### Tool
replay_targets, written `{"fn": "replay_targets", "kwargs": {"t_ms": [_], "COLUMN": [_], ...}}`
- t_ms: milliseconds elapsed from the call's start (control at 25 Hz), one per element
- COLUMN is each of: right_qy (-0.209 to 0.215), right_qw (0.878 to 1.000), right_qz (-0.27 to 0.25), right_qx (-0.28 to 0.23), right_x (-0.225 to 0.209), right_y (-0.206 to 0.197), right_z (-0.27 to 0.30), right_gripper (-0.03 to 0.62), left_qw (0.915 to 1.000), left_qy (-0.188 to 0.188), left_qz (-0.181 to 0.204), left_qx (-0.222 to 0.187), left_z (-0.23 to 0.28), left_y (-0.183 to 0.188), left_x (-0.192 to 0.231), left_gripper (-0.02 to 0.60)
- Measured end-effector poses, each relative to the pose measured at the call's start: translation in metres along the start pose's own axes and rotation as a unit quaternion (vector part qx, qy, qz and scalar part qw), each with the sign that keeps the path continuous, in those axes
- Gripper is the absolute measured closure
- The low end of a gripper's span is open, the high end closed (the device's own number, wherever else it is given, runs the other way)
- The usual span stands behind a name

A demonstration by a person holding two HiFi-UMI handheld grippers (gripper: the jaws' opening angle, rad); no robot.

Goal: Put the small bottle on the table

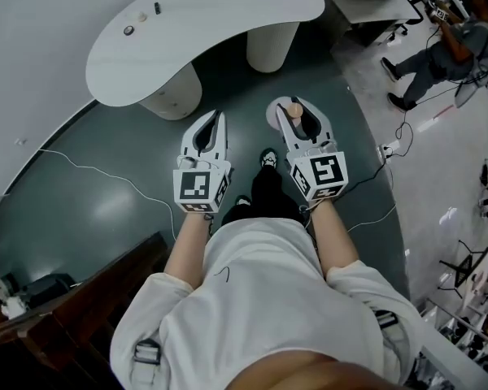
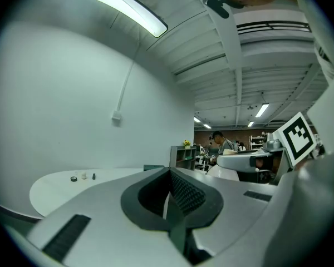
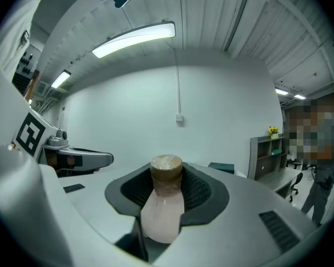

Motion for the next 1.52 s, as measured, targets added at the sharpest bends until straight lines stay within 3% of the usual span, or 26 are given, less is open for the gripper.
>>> {"fn": "replay_targets", "kwargs": {"t_ms": [640, 920, 1240, 1520], "right_qy": [0.034, 0.065, 0.081, 0.065], "right_qw": [0.999, 0.998, 0.996, 0.997], "right_qz": [-0.001, -0.008, -0.001, -0.001], "right_qx": [0.011, 0.017, 0.027, 0.036], "right_x": [-0.12, -0.163, -0.179, -0.187], "right_y": [0.04, 0.058, 0.056, 0.055], "right_z": [0.151, 0.208, 0.277, 0.355], "right_gripper": [0.465, 0.465, 0.465, 0.465], "left_qw": [0.9994, 0.9982, 0.9965, 0.9973], "left_qy": [0.005, 0.04, 0.055, 0.033], "left_qz": [-0.004, -0.008, -0.009, -0.009], "left_qx": [0.034, 0.044, 0.063, 0.065], "left_z": [0.192, 0.249, 0.294, 0.357], "left_y": [0.003, 0.006, -0.008, -0.018], "left_x": [0.04, 0.058, 0.099, 0.161], "left_gripper": [0.569, 0.569, 0.569, 0.569]}}
Point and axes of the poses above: the fingertips, and each gripper's own axes: z forward along the fingers, x to its left, y out of its top, the point moved 4 cm from there along -z, backward along the fingers, and after that the axes turned 9 degrees about z, right-handed, at the moved point
